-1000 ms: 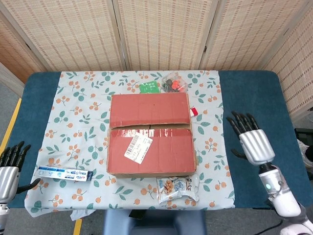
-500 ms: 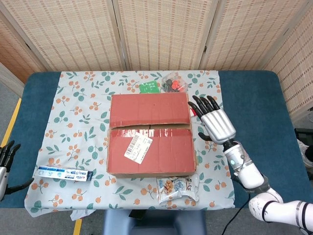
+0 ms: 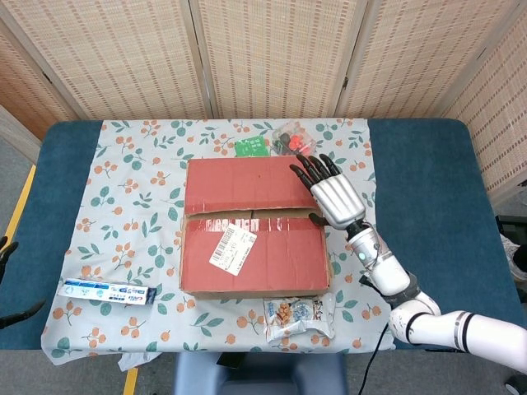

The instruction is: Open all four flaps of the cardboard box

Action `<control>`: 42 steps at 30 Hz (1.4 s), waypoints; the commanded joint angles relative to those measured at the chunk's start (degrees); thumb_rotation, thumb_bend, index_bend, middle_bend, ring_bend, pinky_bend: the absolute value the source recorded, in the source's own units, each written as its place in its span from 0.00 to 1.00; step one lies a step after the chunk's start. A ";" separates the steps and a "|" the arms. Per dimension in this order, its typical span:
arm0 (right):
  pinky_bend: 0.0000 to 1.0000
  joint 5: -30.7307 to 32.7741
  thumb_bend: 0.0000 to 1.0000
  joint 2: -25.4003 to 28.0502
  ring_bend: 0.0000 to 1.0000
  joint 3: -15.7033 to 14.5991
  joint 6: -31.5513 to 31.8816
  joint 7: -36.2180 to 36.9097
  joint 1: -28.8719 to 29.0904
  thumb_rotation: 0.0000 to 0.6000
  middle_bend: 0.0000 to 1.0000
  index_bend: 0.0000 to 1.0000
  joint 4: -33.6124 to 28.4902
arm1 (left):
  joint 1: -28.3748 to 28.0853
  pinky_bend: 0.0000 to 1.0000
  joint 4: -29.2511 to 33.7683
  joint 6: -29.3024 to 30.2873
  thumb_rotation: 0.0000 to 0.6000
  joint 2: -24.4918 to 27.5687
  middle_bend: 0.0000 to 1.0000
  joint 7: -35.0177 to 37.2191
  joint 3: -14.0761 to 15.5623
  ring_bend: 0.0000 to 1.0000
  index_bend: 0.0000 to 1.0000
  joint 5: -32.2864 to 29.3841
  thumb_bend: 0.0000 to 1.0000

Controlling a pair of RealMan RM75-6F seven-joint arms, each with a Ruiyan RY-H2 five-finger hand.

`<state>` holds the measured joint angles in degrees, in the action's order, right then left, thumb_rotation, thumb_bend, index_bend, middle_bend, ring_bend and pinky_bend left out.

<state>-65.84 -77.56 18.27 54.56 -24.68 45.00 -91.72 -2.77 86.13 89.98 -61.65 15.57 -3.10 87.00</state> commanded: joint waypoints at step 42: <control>0.00 14.51 0.26 -7.64 0.00 8.81 -12.80 12.37 17.91 1.00 0.00 0.00 36.74 | -0.59 0.00 -2.07 -3.38 1.00 -0.79 0.00 0.91 -1.38 0.00 0.00 -3.55 0.21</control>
<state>-51.18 -85.01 27.56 41.99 -12.96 62.93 -55.05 -3.36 84.06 86.60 -62.44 16.48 -4.48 83.44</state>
